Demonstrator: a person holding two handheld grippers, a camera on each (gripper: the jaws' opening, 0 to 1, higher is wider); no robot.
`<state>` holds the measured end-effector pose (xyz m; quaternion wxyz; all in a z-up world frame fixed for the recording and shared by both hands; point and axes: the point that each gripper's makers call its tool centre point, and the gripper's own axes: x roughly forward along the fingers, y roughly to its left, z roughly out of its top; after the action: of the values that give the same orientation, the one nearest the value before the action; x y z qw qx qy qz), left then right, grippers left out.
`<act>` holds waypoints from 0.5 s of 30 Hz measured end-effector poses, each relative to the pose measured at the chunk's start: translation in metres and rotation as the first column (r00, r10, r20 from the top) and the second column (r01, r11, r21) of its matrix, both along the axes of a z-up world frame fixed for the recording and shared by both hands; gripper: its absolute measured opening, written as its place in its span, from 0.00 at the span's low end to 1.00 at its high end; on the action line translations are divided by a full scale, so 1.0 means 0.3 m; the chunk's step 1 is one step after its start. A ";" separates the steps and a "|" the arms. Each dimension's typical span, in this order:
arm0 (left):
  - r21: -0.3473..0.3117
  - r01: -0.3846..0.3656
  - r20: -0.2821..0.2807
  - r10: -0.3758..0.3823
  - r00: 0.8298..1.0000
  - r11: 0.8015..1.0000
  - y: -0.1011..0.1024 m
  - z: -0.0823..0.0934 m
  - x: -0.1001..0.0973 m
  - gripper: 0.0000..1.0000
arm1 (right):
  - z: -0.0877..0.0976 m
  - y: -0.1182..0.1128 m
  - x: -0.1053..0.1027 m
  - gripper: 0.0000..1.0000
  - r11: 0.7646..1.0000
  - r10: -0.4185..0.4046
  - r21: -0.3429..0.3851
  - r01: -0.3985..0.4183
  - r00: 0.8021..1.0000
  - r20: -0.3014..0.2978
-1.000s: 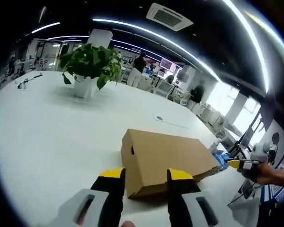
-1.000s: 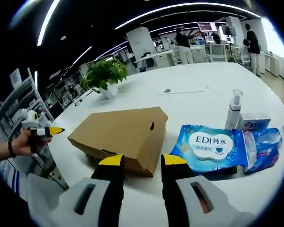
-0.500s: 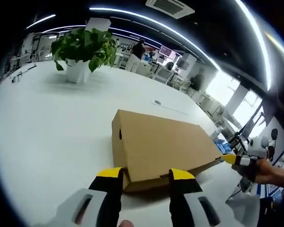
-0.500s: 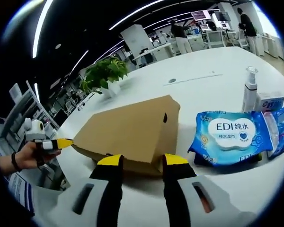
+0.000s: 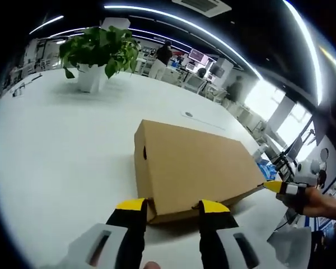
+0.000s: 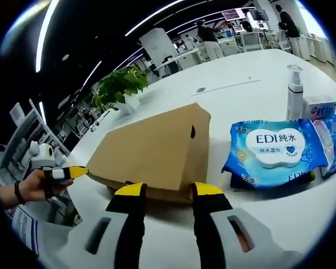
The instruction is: Operate the shoe box by opening the lid, removing the specified soft item, and placing it in the target area until the item is outside and the box remains undamaged.
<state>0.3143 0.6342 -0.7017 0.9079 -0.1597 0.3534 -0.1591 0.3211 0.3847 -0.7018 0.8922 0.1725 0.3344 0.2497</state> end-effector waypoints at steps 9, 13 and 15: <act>0.006 0.022 -0.006 -0.022 1.000 1.000 -0.014 -0.001 0.083 0.37 | -0.001 -0.022 0.058 0.30 1.000 -0.025 -0.010 0.025 1.000 -0.009; 0.009 0.036 -0.007 -0.035 0.999 0.999 -0.034 -0.002 0.116 0.37 | -0.002 -0.043 0.080 0.30 0.999 -0.037 -0.016 0.036 0.999 -0.010; 0.010 0.041 -0.007 -0.041 0.999 0.999 -0.045 -0.001 0.126 0.37 | -0.001 -0.052 0.088 0.30 0.999 -0.040 -0.018 0.040 0.999 -0.010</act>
<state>0.3521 0.6207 -0.7021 0.9041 -0.1483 0.3604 -0.1753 0.3476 0.3692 -0.7022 0.8968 0.1724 0.3378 0.2278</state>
